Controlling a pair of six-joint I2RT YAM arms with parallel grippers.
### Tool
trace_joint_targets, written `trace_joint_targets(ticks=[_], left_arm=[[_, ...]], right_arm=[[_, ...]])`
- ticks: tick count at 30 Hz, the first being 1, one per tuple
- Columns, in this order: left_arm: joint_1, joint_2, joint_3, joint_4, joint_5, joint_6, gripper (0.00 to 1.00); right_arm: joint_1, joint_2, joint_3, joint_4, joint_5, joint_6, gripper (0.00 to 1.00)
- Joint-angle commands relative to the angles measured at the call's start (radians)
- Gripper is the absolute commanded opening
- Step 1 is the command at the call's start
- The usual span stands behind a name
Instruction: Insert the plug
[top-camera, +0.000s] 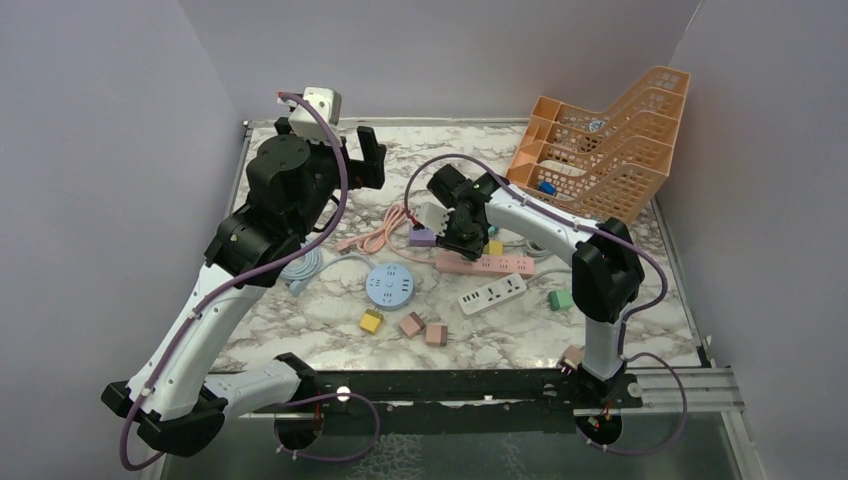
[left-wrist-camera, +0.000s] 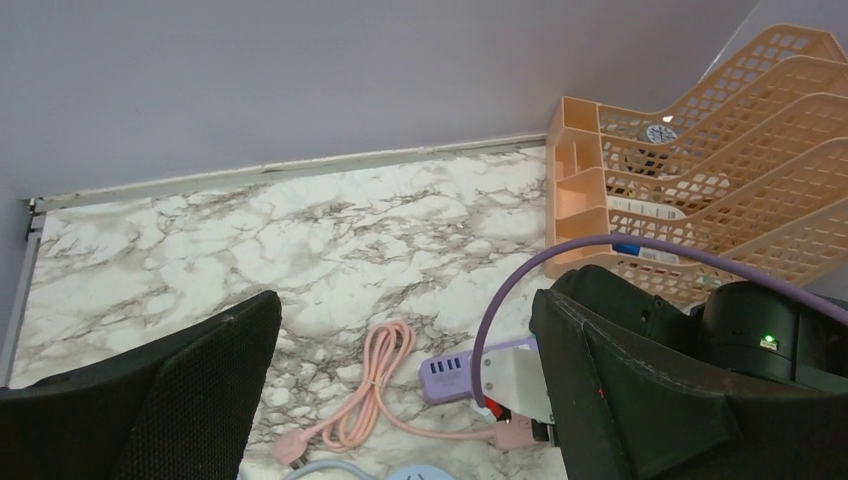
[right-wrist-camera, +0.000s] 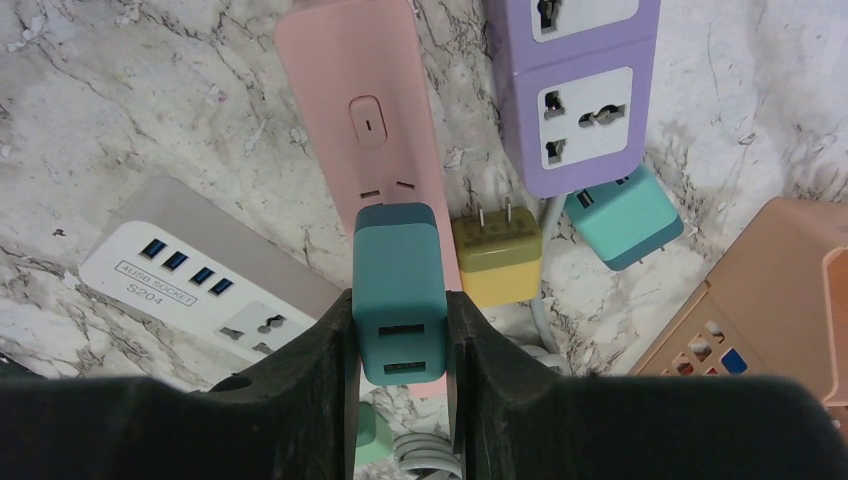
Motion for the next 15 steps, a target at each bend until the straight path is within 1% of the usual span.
trace_joint_targets(ticks=[1,4,7,11,15], left_arm=[[0.002,-0.006,0.041,0.001,-0.055,0.033,0.99],[0.002,-0.006,0.041,0.0,-0.055,0.038,0.99],[0.003,-0.009,0.035,0.001,-0.044,0.037,0.99],[0.002,-0.01,0.028,0.003,-0.026,0.03,0.99],[0.002,-0.012,0.018,0.006,-0.015,0.024,0.99]], right_arm=[[0.018,0.012,0.039,-0.027,-0.027,-0.036,0.01],[0.022,0.008,0.016,-0.035,-0.062,-0.059,0.01],[0.024,0.01,-0.014,-0.035,-0.065,-0.072,0.01],[0.025,0.002,-0.071,0.011,0.032,-0.098,0.01],[0.024,0.001,-0.085,0.028,0.033,-0.108,0.01]])
